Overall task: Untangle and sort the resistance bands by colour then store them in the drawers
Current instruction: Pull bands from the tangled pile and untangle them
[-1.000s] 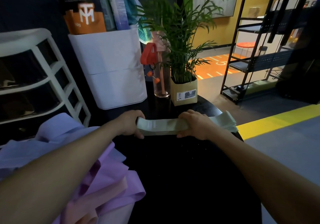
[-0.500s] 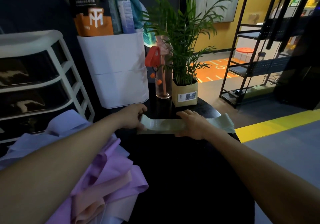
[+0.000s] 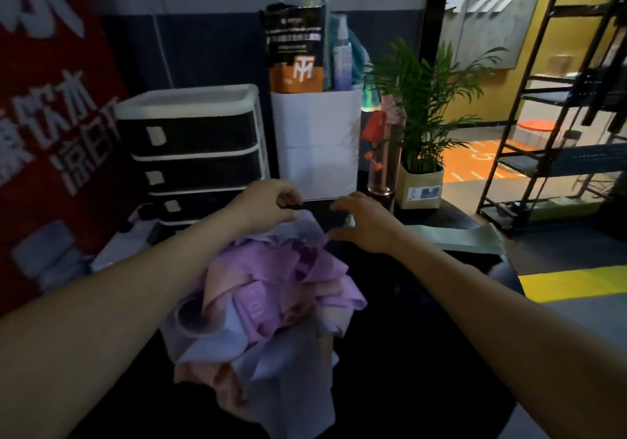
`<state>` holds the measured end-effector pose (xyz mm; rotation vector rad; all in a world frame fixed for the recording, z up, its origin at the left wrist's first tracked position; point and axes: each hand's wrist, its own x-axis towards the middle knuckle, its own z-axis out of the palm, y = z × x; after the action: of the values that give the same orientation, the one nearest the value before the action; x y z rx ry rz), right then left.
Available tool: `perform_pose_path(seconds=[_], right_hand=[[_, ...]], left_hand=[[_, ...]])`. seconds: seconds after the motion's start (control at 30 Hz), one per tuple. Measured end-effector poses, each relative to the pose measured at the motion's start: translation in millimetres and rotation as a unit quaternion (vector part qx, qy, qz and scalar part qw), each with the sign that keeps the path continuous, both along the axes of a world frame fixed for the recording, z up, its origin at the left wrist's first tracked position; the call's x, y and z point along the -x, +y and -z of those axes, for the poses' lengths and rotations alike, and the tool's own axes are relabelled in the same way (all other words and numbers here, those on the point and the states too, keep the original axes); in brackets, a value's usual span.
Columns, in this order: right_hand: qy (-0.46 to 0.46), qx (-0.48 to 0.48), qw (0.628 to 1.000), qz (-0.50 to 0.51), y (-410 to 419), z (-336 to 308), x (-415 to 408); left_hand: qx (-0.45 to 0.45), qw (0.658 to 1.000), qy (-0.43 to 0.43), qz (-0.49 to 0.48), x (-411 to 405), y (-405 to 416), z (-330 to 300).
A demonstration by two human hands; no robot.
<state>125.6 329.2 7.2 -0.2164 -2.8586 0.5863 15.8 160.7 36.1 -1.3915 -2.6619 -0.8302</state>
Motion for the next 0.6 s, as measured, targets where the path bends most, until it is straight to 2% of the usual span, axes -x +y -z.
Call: perform_pose_path(seconds=[0.33, 0.47, 0.6], right_hand=[[0.008, -0.017, 0.998, -0.067, -110, -10, 16], [0.013, -0.046, 0.996, -0.080, -146, -5, 31], [-0.021, -0.096, 0.991, -0.095, -173, 1, 46]], left_hand=[[-0.065, 0.994, -0.020, -0.091, 1, -135, 18], [-0.109, 0.984, -0.067, -0.121, 8, -174, 36], [-0.102, 0.978, -0.101, -0.149, 14, -201, 55]])
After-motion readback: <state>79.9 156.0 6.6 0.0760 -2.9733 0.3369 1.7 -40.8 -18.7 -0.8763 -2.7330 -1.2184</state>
